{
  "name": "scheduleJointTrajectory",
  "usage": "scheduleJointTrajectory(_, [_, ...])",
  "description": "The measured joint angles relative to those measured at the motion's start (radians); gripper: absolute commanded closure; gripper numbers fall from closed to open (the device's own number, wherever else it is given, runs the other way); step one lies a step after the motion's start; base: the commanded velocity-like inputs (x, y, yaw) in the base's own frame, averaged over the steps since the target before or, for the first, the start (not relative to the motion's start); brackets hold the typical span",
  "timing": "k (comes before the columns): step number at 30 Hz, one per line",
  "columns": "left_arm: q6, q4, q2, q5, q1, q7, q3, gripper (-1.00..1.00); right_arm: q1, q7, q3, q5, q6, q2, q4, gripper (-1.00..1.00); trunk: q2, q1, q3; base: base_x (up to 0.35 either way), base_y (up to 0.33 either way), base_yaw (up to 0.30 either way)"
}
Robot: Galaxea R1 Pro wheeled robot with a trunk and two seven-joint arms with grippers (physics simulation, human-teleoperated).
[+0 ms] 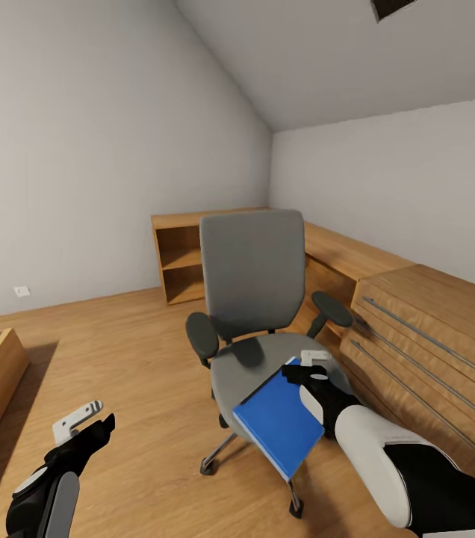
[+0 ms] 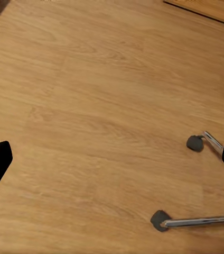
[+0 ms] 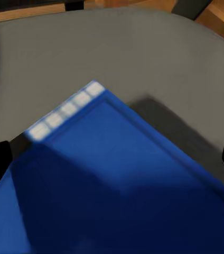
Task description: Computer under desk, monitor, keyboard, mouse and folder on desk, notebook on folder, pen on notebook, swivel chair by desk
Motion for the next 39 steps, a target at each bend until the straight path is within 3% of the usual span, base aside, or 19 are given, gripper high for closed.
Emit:
scheduleJointTrajectory(18, [0.0,0.003,0.0,0.0,0.0,0.0,0.0,-1.0,0.0,-0.001,0.002,0.0,-0.004,0.005,-0.002,-1.0,0.126,-0.069,0.056,0.0,0.0,0.0])
scheduleJointTrajectory(24, [0.0,0.002,0.001,-0.001,0.0,0.0,0.001,-1.0,0.007,-0.002,0.001,-0.001,0.007,0.006,-0.099,-1.0,0.168,-0.092,0.075,0.0,0.0,0.0])
scheduleJointTrajectory(26, [0.0,0.003,0.001,-0.001,0.0,0.0,0.001,-1.0,0.028,-0.002,0.001,-0.001,0.03,0.007,-0.175,-1.0,0.182,-0.1,0.081,0.0,0.0,0.0])
scheduleJointTrajectory(29, [0.0,0.003,0.001,-0.001,0.0,0.0,0.001,-1.0,0.121,-0.002,0.002,-0.001,0.148,0.013,-0.377,-1.0,0.196,-0.107,0.088,0.0,0.0,0.0])
scheduleJointTrajectory(31, [0.0,0.003,0.002,-0.001,0.0,0.0,0.002,-1.0,0.233,-0.002,0.003,-0.002,0.264,0.016,-0.615,-1.0,0.196,-0.108,0.088,0.0,0.0,0.0])
scheduleJointTrajectory(34, [0.0,0.003,0.002,-0.001,0.0,0.0,0.003,-1.0,0.374,-0.002,0.003,-0.024,0.381,0.026,-0.895,-1.0,0.196,-0.108,0.088,0.0,0.0,0.0])
scheduleJointTrajectory(35, [0.0,0.003,0.002,-0.001,0.0,0.0,0.002,-1.0,0.396,-0.002,0.002,-0.039,0.4,0.029,-0.942,-1.0,0.196,-0.108,0.088,0.0,0.0,0.0])
scheduleJointTrajectory(37, [0.0,0.003,0.002,-0.001,0.0,0.0,0.002,-1.0,0.443,0.001,0.0,-0.106,0.444,0.033,-1.055,-1.0,0.196,-0.107,0.088,0.0,0.0,0.0])
scheduleJointTrajectory(38, [0.0,0.005,0.002,-0.001,0.0,0.0,0.002,-1.0,0.488,0.0,-0.002,-0.27,0.499,0.031,-1.156,-1.0,0.196,-0.108,0.088,0.0,0.0,0.0])
scheduleJointTrajectory(39, [0.0,0.005,0.002,-0.001,0.0,0.0,0.002,-1.0,0.495,-0.001,-0.002,-0.306,0.51,0.03,-1.17,-1.0,0.196,-0.107,0.088,0.0,0.0,0.0])
